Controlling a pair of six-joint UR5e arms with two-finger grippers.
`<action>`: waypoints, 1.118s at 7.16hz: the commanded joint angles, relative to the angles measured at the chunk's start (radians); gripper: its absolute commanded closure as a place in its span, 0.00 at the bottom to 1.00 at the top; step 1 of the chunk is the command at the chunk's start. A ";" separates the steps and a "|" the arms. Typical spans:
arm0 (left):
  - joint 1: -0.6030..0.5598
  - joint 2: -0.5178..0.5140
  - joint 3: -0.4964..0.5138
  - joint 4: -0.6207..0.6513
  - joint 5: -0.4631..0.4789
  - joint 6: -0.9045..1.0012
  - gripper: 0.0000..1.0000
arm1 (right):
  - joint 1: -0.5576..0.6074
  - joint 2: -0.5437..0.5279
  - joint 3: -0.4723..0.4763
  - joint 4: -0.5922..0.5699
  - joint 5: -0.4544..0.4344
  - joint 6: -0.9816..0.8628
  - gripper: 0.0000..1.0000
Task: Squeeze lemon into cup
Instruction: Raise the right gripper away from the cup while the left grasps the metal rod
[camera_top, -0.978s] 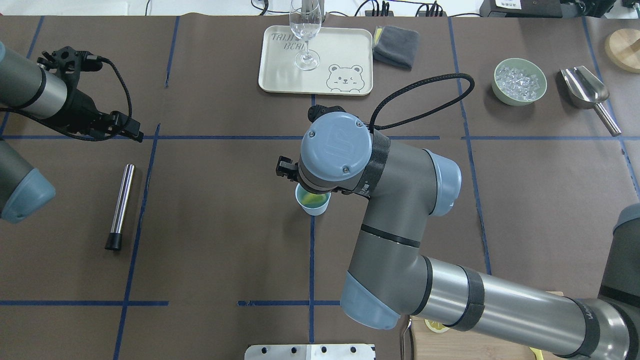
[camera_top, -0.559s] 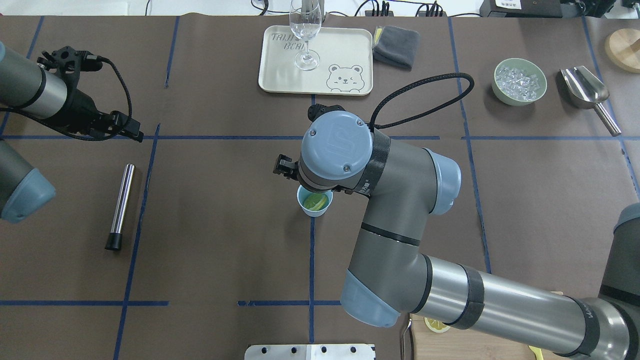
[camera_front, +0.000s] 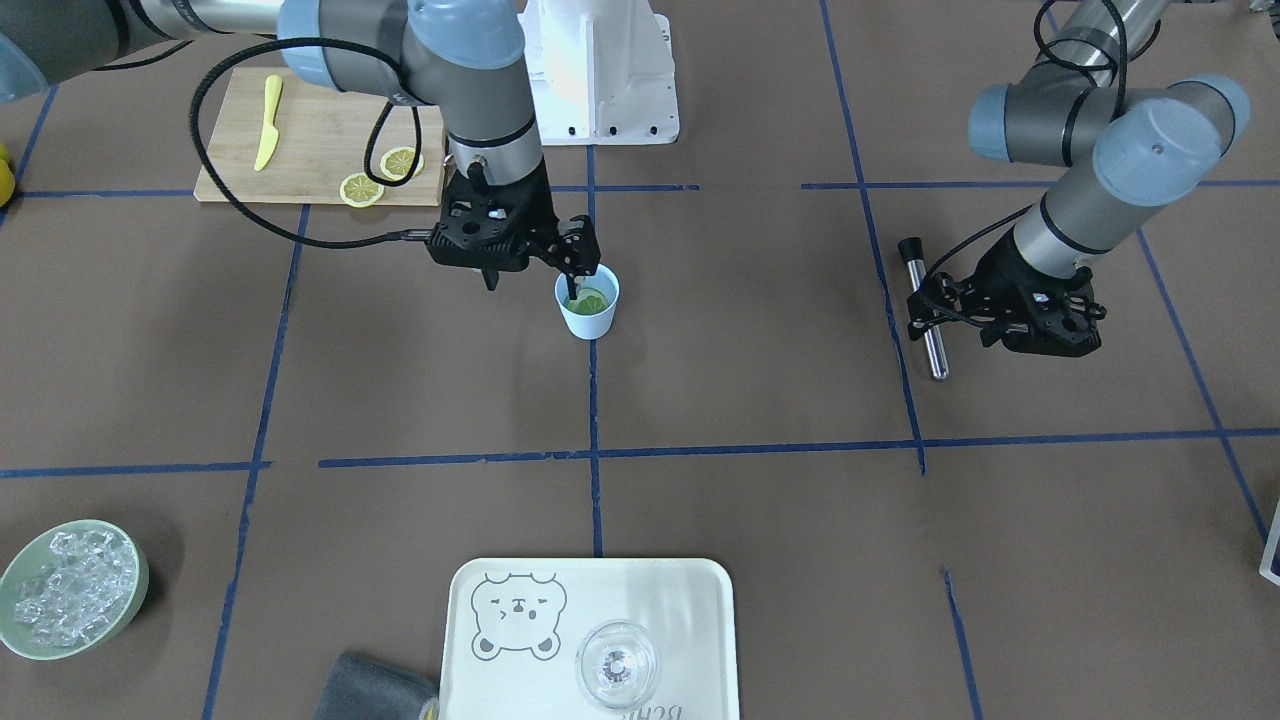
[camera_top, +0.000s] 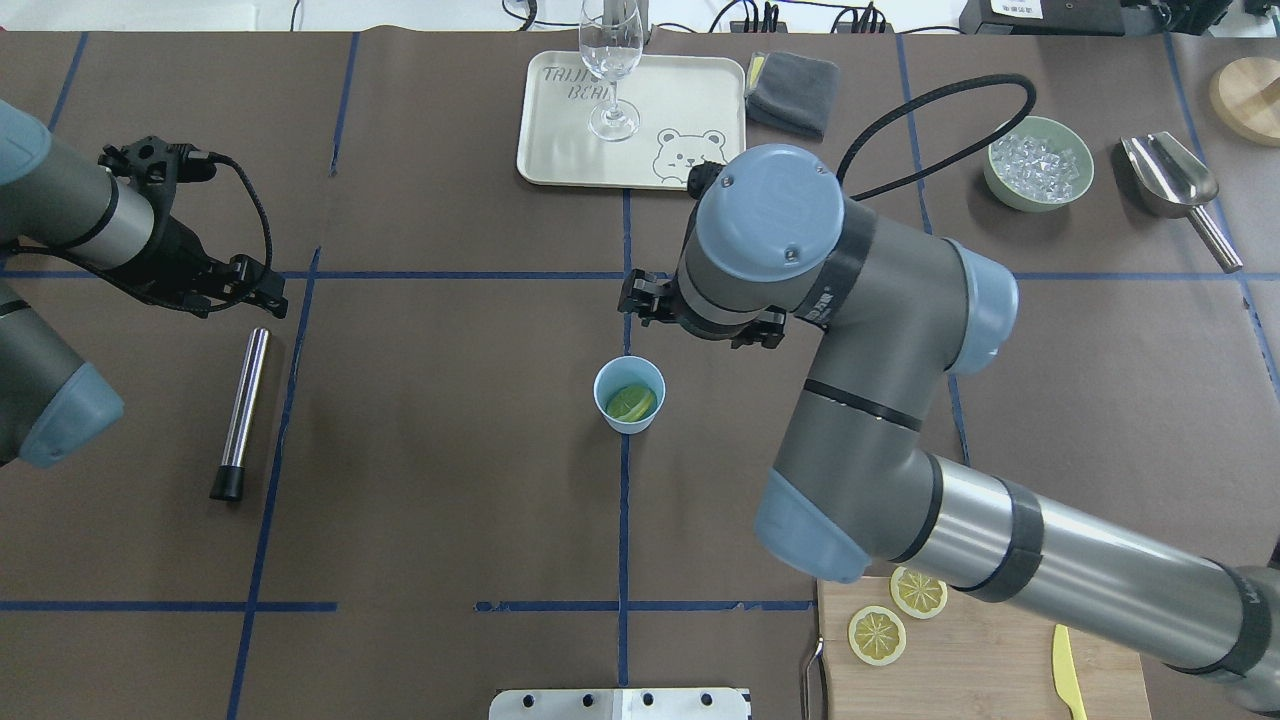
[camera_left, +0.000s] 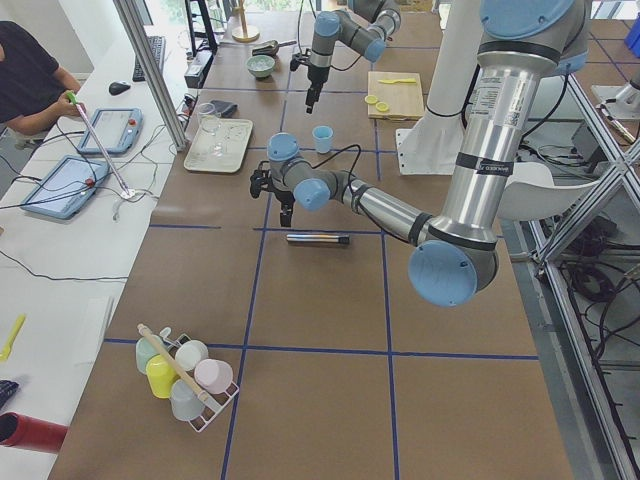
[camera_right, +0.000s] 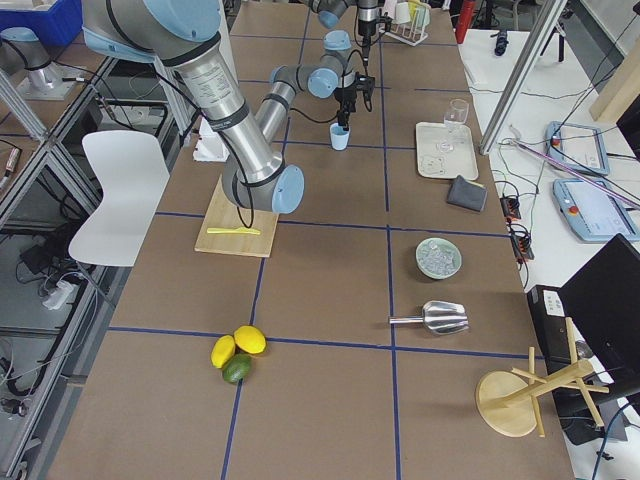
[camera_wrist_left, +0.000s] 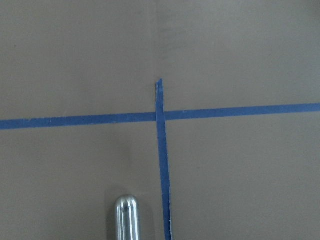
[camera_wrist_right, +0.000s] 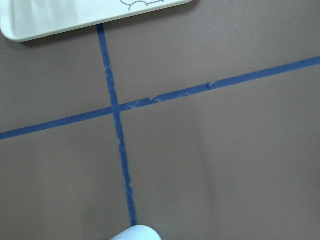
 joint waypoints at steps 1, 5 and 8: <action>0.035 0.033 0.028 0.013 0.001 -0.004 0.00 | 0.096 -0.112 0.092 -0.003 0.091 -0.127 0.00; 0.066 0.024 0.067 0.014 0.000 -0.004 0.00 | 0.265 -0.233 0.105 0.000 0.205 -0.421 0.00; 0.092 0.016 0.084 0.013 0.003 -0.005 0.00 | 0.322 -0.267 0.105 0.006 0.247 -0.491 0.00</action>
